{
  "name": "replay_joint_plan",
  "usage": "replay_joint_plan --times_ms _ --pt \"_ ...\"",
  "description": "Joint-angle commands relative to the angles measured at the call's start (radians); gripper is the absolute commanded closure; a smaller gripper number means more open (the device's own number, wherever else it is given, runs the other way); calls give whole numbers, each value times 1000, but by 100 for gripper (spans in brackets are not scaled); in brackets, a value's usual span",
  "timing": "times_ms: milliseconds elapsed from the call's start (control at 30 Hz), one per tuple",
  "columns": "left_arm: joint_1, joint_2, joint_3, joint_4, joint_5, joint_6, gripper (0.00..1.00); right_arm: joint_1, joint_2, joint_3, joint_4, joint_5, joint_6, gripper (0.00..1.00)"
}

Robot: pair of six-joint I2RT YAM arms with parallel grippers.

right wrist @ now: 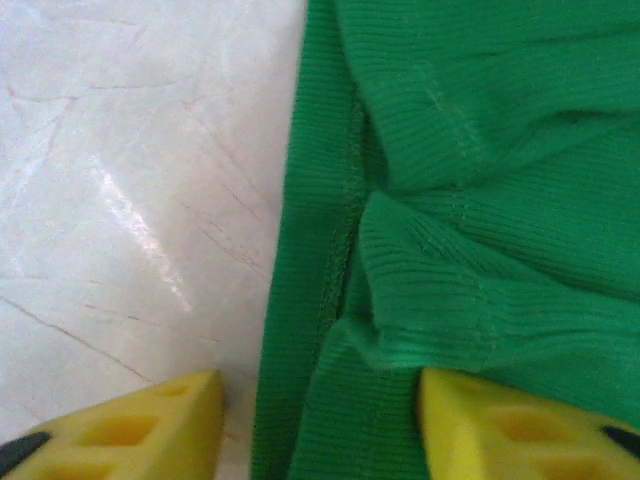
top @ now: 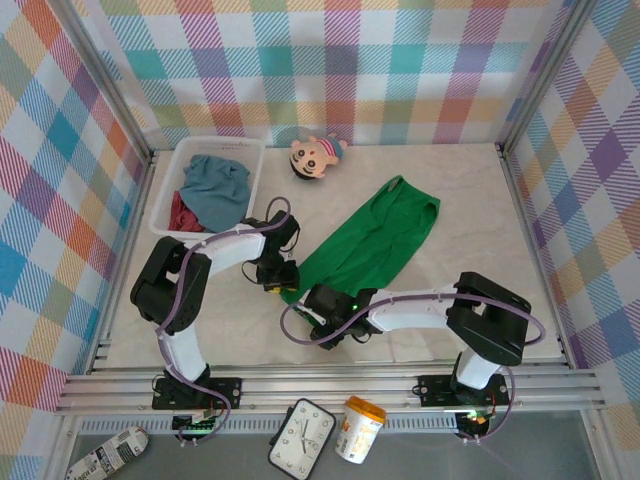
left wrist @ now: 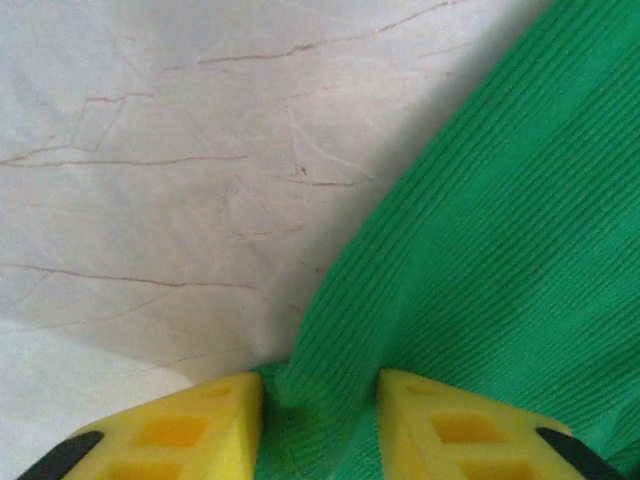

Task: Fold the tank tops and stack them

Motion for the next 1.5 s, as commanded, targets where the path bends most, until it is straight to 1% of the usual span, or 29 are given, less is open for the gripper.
replay_joint_plan --times_ms 0,67,133,167,233,333,400,500,567,633,733,867,1033,1200,1267,1400,1467 --pt "4 28 -18 -33 -8 7 81 15 51 0 -61 -27 -30 61" --pt "4 6 -18 -58 -33 10 91 25 50 20 -89 -41 -30 73" --pt "4 -34 -13 -95 -67 13 98 24 38 37 -109 -76 -15 84" --pt "4 -59 -10 -113 -83 11 100 25 20 40 -111 -96 -3 88" --pt "5 -113 3 -148 -100 6 100 25 -22 45 -115 -124 19 91" --pt "4 -140 53 -191 -79 2 100 17 -68 70 -165 -153 28 94" --pt "4 -144 98 -210 -65 -5 100 -8 -106 88 -206 -173 29 95" --pt "4 -116 195 -231 -37 -10 100 -94 -194 82 -257 -241 25 95" --pt "2 -78 274 -238 -13 -13 100 -183 -215 103 -353 -337 -12 95" --pt "-4 -35 357 -242 4 -21 100 -270 -223 132 -445 -389 -69 96" --pt "-19 58 515 -261 12 -27 100 -396 -259 137 -478 -403 -139 95" --pt "-27 213 707 -288 30 -25 100 -509 -244 164 -522 -394 -236 95" --pt "-33 393 934 -317 33 -24 100 -647 -214 171 -494 -398 -301 95" --pt "-38 528 1143 -330 27 -35 100 -743 -163 177 -444 -409 -338 94" --pt "-38 567 1188 -311 27 -50 96 -771 -132 181 -420 -413 -350 94" --pt "-38 660 1275 -306 26 -62 94 -817 -62 211 -383 -430 -367 93" --pt "-38 689 1295 -290 23 -72 93 -826 -32 222 -356 -409 -378 92"
